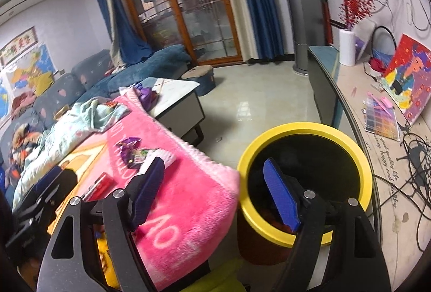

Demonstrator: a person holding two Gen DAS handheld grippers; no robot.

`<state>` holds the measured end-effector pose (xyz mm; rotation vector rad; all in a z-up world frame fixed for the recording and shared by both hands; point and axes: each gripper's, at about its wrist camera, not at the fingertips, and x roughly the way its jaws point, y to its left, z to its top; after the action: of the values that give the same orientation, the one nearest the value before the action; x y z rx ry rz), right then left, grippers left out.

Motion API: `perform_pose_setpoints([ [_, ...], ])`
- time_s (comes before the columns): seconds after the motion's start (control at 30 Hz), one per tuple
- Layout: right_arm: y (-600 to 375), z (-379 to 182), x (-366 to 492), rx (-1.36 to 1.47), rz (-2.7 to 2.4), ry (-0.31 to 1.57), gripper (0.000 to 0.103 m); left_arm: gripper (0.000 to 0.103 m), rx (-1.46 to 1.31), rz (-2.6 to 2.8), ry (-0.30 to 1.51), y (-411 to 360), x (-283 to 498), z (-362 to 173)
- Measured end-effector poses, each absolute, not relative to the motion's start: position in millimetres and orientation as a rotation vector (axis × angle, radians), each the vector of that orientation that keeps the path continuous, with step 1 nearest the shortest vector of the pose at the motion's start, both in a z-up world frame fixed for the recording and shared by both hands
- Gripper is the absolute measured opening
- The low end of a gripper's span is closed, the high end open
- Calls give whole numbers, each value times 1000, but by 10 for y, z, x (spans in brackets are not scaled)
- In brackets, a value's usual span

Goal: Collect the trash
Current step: 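Move both tools back over the blanket toward the remaining trash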

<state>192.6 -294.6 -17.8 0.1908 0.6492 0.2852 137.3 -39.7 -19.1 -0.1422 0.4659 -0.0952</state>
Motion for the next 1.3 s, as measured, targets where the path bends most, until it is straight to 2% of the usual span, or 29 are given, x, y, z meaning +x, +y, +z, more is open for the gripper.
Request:
perform_pose_setpoints([
  [1.3,-1714,-304,1415,0,627,717,75,92,-294,188,459,899,834,-255],
])
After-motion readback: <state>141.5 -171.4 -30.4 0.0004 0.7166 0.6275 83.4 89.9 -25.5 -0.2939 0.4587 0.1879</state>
